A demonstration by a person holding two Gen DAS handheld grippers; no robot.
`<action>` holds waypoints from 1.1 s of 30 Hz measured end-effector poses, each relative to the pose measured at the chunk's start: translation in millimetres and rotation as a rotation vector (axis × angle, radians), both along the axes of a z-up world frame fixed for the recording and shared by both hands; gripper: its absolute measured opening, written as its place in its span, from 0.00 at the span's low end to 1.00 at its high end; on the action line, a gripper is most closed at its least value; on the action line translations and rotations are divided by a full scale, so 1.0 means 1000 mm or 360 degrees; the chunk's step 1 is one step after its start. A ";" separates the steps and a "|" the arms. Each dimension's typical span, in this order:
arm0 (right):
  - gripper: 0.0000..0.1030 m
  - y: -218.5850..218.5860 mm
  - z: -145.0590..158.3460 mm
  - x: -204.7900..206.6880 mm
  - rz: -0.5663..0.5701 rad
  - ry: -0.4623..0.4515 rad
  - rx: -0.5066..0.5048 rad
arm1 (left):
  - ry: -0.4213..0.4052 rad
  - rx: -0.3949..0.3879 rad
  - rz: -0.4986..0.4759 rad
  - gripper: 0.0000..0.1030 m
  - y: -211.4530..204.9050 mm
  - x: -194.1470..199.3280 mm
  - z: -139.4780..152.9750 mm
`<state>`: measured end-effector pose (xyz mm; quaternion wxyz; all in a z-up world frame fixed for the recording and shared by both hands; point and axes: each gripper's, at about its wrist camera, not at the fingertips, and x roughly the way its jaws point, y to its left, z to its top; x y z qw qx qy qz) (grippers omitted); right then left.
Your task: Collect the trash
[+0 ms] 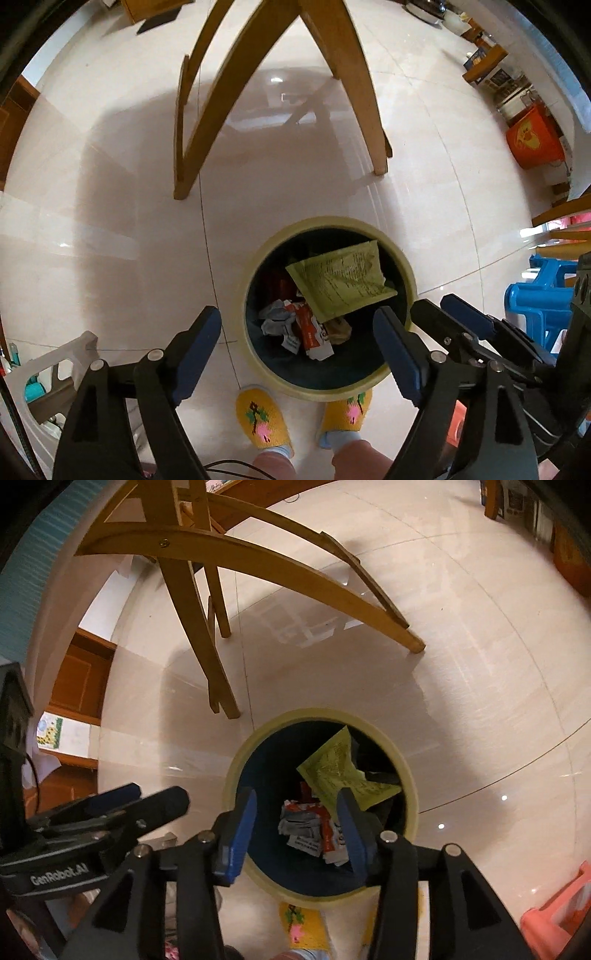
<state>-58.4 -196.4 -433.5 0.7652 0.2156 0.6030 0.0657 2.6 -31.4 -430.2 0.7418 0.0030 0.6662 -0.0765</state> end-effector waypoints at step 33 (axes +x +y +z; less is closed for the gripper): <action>0.70 -0.011 0.273 -0.016 0.0103 -0.0182 -0.0119 | -0.0435 0.0023 0.0126 0.88 0.019 -0.046 0.309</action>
